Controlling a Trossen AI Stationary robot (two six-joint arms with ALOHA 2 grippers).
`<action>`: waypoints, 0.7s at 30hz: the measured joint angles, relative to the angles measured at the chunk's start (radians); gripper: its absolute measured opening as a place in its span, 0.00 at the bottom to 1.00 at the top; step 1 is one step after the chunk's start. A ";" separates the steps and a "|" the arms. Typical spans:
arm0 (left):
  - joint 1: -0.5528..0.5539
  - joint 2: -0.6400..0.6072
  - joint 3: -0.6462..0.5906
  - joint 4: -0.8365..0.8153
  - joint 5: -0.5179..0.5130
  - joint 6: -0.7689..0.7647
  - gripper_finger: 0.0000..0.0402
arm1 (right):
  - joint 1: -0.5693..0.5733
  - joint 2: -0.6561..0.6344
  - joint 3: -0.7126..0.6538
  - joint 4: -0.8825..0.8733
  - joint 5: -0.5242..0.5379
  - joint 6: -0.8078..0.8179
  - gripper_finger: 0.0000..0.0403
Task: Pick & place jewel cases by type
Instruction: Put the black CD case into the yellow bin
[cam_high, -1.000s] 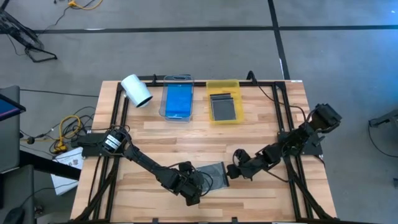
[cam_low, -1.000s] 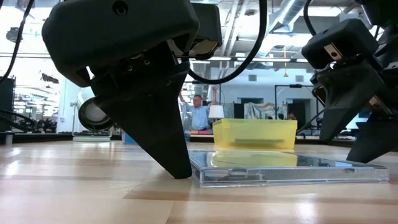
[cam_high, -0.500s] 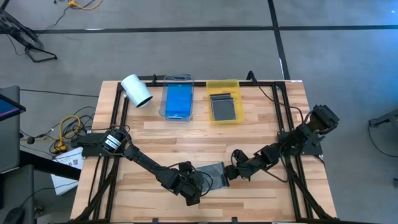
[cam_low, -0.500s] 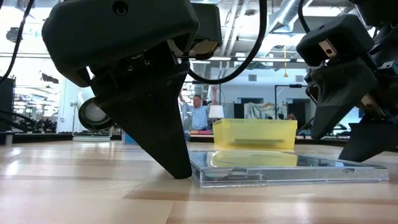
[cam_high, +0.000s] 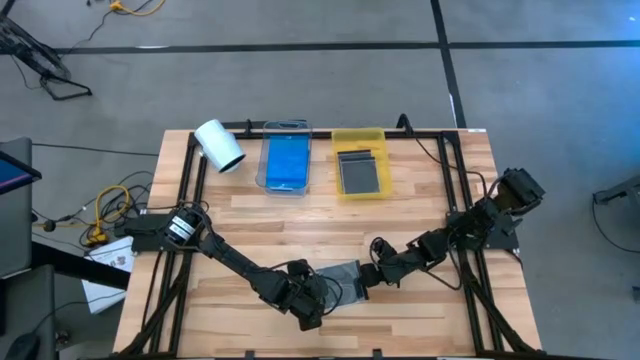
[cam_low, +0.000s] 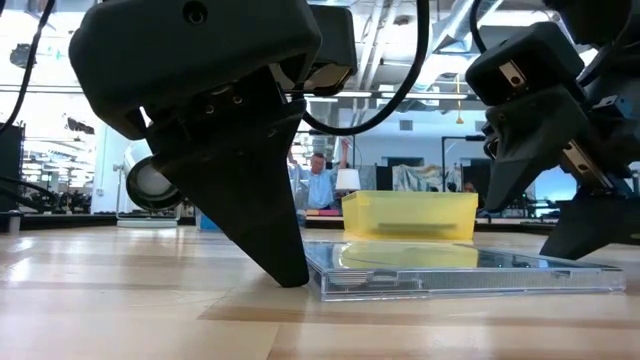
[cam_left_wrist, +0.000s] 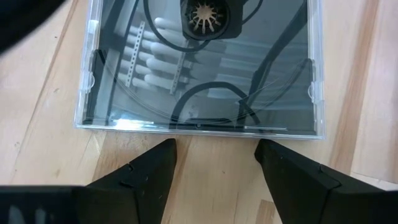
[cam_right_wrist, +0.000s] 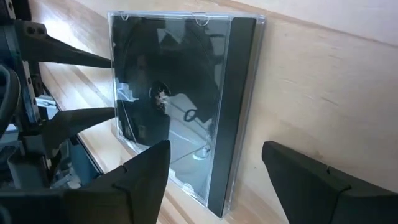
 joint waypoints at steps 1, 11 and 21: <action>0.002 0.000 0.000 0.000 0.001 0.000 0.58 | -0.003 0.001 0.000 0.001 0.000 -0.005 0.65; 0.004 -0.001 0.000 -0.004 0.023 0.007 0.58 | -0.007 0.078 -0.003 0.151 0.006 0.016 0.65; 0.009 -0.002 0.000 -0.002 0.031 0.017 0.58 | 0.001 0.072 -0.006 0.152 0.044 -0.066 0.65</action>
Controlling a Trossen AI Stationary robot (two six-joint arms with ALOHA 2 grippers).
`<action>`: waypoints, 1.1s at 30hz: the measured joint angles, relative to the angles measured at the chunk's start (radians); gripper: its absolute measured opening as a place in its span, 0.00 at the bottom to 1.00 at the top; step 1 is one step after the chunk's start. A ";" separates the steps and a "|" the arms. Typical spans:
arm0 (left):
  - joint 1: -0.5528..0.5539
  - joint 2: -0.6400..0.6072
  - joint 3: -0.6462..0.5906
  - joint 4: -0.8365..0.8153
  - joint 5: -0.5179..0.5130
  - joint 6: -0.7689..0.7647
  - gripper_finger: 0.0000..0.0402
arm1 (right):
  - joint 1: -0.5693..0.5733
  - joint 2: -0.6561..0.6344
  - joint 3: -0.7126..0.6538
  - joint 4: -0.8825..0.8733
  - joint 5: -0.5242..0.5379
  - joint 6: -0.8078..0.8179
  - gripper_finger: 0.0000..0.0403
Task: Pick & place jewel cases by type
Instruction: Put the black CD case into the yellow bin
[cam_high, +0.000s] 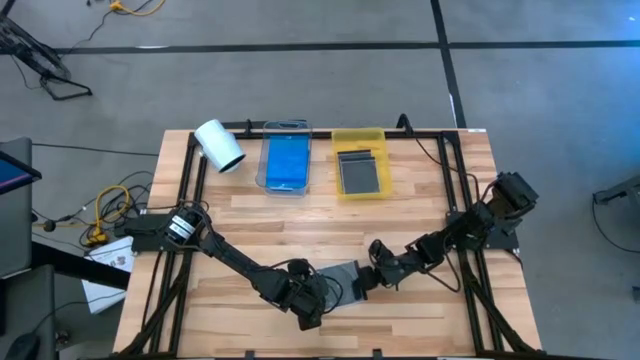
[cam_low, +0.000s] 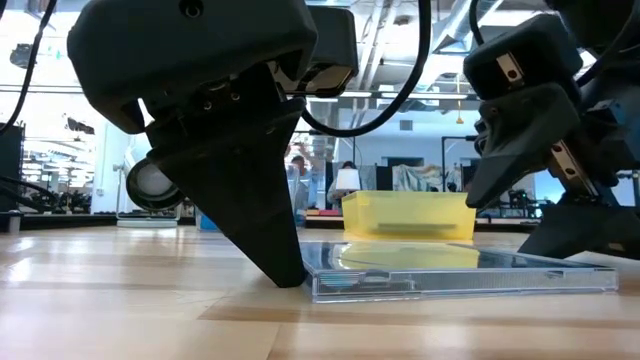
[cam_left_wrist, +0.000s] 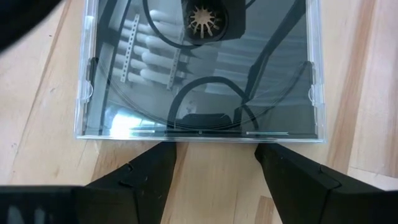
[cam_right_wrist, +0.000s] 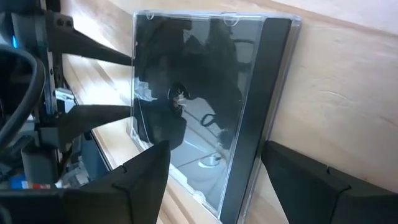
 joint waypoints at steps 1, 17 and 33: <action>0.000 0.000 0.000 -0.001 0.000 0.000 0.58 | 0.004 0.000 0.000 0.001 0.001 -0.013 0.65; -0.001 0.000 0.000 -0.010 -0.013 0.018 0.58 | 0.147 -0.012 -0.036 0.133 0.181 -0.041 0.65; -0.001 0.000 0.001 -0.014 -0.005 0.044 0.58 | 0.201 -0.116 -0.030 -0.137 0.178 0.141 0.65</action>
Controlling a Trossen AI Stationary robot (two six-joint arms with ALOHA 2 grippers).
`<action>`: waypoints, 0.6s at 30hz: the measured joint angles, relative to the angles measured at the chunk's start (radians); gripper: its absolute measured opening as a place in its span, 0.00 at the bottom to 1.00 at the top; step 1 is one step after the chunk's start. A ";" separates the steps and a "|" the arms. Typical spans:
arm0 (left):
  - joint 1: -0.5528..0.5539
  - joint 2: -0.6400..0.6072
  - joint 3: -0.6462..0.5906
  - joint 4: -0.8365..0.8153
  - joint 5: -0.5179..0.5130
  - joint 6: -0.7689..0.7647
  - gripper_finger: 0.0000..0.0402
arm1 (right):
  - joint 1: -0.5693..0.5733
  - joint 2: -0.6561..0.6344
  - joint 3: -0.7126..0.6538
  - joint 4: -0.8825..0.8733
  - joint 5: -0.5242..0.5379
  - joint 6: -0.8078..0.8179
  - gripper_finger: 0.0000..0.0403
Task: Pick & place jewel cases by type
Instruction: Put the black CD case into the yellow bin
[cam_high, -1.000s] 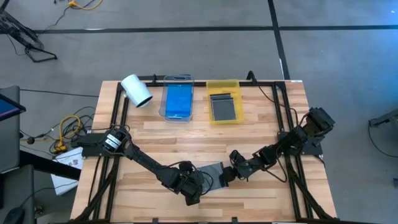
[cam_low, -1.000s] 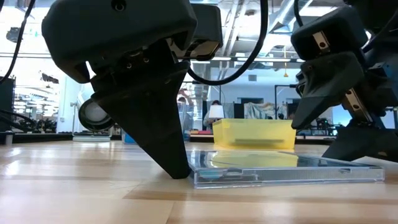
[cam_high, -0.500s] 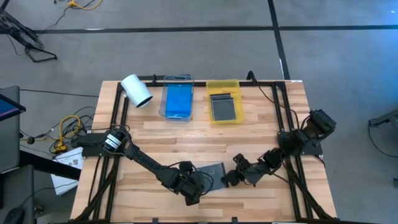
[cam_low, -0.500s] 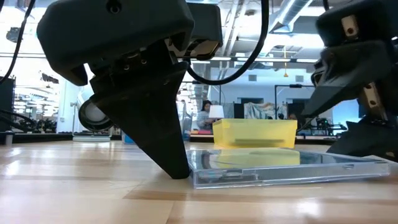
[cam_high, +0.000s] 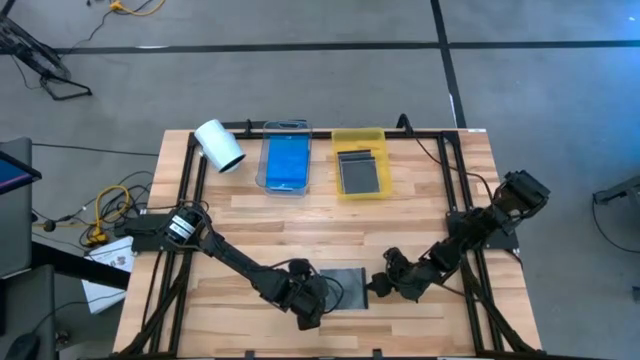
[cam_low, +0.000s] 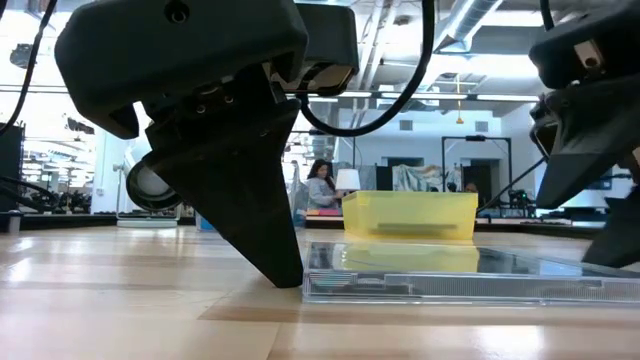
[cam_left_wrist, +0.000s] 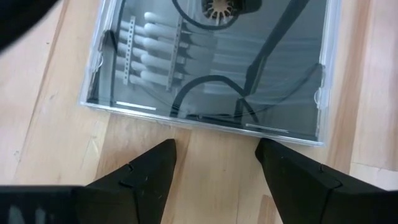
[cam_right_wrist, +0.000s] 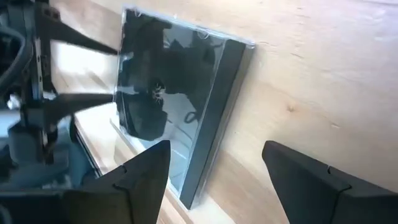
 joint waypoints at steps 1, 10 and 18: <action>0.000 0.000 0.000 -0.001 0.007 0.009 0.58 | 0.006 0.000 -0.001 -0.007 0.005 0.028 0.65; 0.017 -0.007 0.001 -0.001 0.050 0.057 0.58 | -0.054 0.060 0.000 0.124 -0.009 -0.001 0.65; 0.027 -0.011 0.001 -0.001 0.085 0.086 0.58 | -0.071 0.143 0.050 0.205 -0.013 -0.066 0.65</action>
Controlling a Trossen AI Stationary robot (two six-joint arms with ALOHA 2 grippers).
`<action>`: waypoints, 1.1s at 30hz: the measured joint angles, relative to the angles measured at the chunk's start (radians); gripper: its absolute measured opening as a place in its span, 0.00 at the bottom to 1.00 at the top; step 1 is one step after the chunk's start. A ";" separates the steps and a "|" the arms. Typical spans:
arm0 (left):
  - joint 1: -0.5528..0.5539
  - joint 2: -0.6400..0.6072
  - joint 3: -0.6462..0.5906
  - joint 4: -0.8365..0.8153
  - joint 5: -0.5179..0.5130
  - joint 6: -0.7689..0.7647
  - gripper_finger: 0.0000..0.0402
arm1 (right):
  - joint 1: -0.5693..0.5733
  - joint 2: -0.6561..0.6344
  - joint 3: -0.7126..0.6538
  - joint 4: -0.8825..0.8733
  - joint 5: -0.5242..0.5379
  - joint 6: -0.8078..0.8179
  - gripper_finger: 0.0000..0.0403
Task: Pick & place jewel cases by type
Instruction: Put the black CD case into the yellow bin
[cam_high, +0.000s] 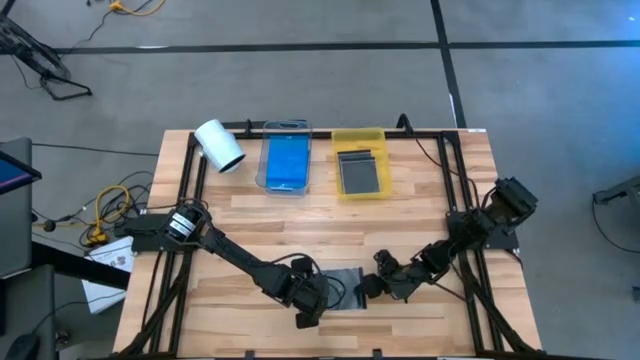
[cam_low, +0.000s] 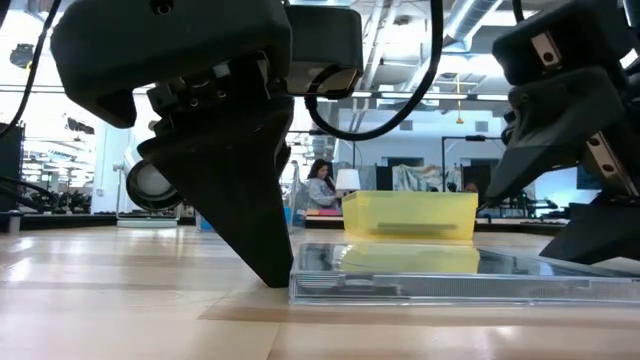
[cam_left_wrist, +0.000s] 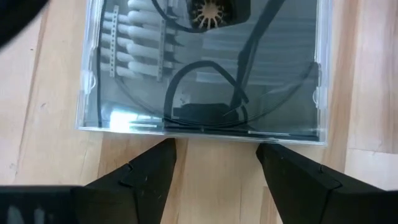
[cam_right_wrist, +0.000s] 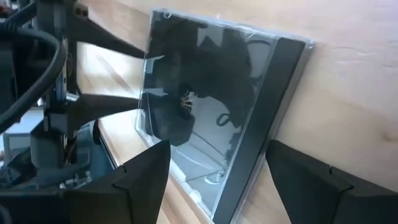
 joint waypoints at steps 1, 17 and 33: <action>0.000 0.000 0.000 0.000 0.002 0.001 0.58 | 0.000 0.001 0.000 0.008 0.001 -0.015 0.65; 0.000 0.000 0.000 -0.006 0.001 0.020 0.58 | 0.028 -0.030 -0.044 0.159 0.047 -0.181 0.65; 0.000 -0.001 0.000 -0.008 0.004 0.038 0.58 | 0.076 -0.041 -0.044 0.203 0.120 -0.188 0.65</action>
